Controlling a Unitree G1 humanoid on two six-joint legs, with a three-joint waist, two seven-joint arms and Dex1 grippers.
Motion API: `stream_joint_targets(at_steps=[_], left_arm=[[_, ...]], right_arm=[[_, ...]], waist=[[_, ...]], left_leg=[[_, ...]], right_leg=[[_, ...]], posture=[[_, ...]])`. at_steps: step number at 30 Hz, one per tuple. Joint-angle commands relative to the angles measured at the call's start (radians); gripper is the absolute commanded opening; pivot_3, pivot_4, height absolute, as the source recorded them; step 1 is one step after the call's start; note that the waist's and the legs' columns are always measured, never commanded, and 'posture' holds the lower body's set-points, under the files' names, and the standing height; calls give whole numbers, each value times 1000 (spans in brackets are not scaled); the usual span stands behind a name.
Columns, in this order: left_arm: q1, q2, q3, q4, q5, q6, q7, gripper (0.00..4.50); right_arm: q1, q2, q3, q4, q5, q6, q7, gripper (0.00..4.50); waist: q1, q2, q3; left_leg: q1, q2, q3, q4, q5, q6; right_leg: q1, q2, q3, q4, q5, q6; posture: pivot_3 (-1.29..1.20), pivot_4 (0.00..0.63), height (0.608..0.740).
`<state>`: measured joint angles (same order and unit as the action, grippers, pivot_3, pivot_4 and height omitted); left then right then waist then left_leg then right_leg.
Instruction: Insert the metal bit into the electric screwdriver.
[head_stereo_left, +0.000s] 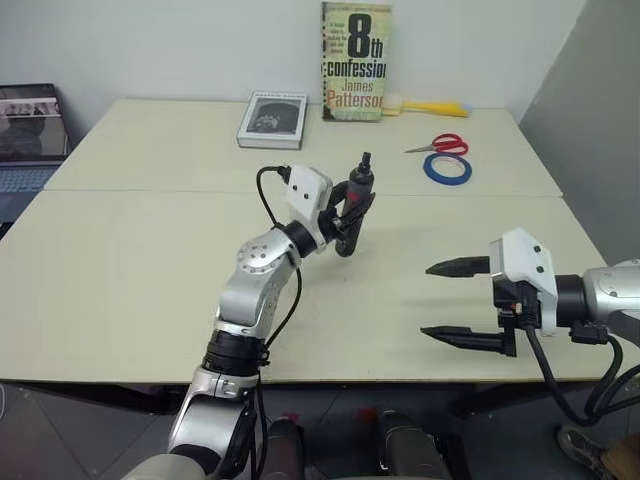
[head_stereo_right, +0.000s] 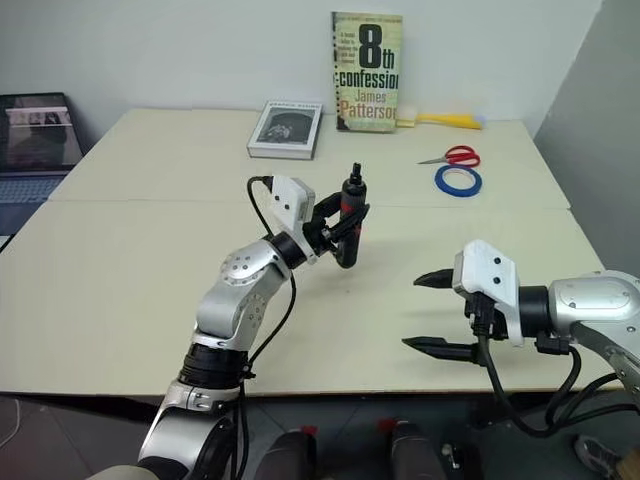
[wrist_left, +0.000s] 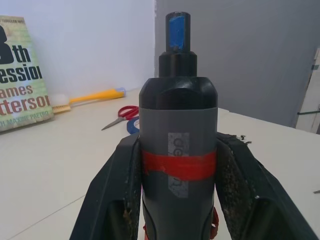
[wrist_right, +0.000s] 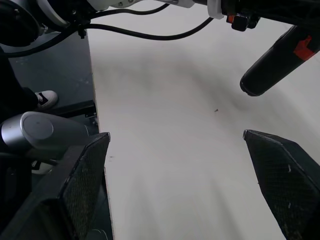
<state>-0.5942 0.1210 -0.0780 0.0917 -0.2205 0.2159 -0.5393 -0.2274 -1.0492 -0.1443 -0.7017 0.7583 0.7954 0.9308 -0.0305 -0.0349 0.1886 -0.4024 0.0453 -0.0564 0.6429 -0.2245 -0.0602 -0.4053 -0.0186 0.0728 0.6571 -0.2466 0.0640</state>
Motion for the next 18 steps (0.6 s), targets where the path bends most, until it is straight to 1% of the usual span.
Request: stream_joint_targets(at_steps=[1, 8, 18], left_arm=[[19, 15, -14, 17, 31, -105, -20, 1671], [70, 47, -18, 49, 50, -161, -39, 1671], [133, 85, -1, -36, 34, -122, -39, 1670]], right_arm=[[3, -5, -42, -21, 2, -14, -11, 4500], [-4, -8, -42, -17, 6, -14, -14, 4500], [-12, -12, -35, -11, 5, -17, -11, 4500]], waist=[[-1, 0, 0], [2, 0, 0], [0, 0, 0]], left_leg=[[0, 0, 0, 0, 0, 0], [0, 0, 0, 0, 0, 0], [0, 0, 0, 0, 0, 0]], right_leg=[[0, 0, 0, 0, 0, 0], [0, 0, 0, 0, 0, -1], [0, 0, 0, 0, -1, -1]], posture=[[0, 150, 740], [0, 150, 740], [0, 150, 740]])
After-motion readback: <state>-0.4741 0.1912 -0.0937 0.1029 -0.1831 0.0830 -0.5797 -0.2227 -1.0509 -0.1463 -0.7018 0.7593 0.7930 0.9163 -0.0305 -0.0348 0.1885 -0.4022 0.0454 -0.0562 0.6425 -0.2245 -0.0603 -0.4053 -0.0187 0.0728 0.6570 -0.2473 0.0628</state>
